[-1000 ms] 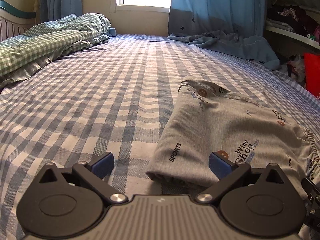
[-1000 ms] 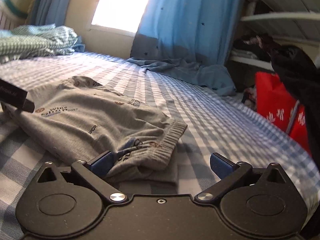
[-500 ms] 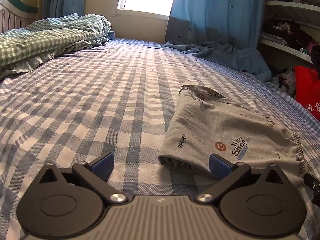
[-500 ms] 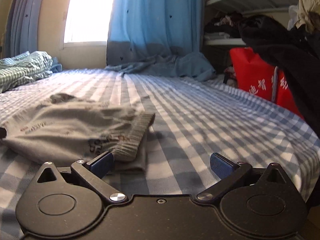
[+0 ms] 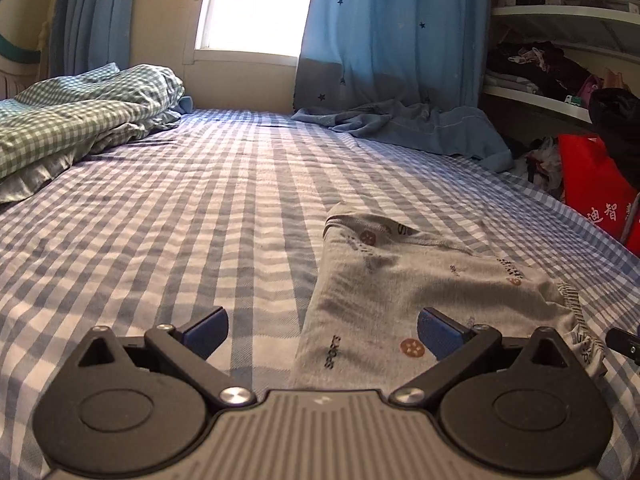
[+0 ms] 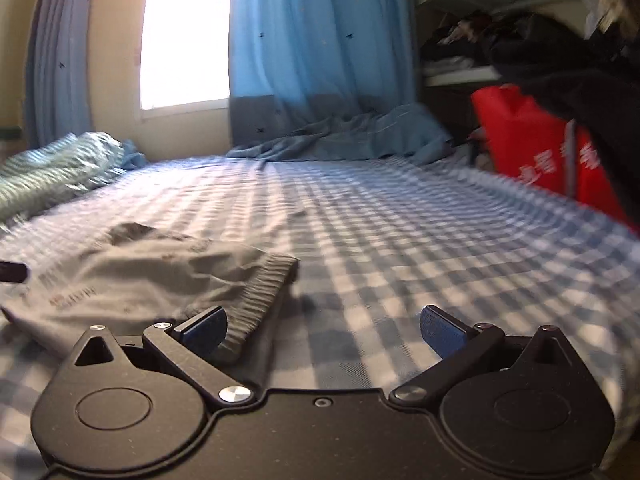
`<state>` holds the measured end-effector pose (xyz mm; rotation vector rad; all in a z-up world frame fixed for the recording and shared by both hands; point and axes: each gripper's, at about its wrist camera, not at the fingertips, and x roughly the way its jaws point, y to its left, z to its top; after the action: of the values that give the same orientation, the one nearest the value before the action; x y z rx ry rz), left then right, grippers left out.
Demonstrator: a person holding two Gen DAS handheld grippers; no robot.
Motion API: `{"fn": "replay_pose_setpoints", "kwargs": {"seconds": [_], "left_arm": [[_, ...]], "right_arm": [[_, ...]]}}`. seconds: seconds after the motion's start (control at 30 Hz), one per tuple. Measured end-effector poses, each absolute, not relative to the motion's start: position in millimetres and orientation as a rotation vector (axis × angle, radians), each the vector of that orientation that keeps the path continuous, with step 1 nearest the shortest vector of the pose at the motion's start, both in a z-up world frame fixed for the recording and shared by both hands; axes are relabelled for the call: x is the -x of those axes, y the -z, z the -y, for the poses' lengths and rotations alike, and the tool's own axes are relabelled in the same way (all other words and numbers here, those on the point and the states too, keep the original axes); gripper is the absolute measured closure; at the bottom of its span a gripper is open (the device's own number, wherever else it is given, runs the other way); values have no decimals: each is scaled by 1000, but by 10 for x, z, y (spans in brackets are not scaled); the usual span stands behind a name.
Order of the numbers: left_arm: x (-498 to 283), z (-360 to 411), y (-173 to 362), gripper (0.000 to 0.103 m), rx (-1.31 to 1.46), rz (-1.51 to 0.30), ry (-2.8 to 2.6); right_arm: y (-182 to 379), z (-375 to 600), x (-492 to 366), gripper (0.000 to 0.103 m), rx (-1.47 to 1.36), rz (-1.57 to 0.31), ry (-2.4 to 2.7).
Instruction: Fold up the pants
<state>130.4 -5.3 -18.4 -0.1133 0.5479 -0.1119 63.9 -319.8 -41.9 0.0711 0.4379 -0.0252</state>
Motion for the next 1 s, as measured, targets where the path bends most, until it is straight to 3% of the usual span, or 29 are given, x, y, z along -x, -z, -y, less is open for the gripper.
{"fn": "replay_pose_setpoints", "kwargs": {"seconds": [0.27, 0.77, 1.0], "left_arm": [[-1555, 70, 455, 0, 181, -655, 187], [-1523, -49, 493, 0, 253, -635, 216], [-1534, 21, 457, 0, 212, -650, 192]], "right_arm": [[492, 3453, -1479, 0, -318, -628, -328], [586, 3686, -1751, 1, -552, -604, -559], [607, 3681, -1727, 11, -542, -597, -509]]}}
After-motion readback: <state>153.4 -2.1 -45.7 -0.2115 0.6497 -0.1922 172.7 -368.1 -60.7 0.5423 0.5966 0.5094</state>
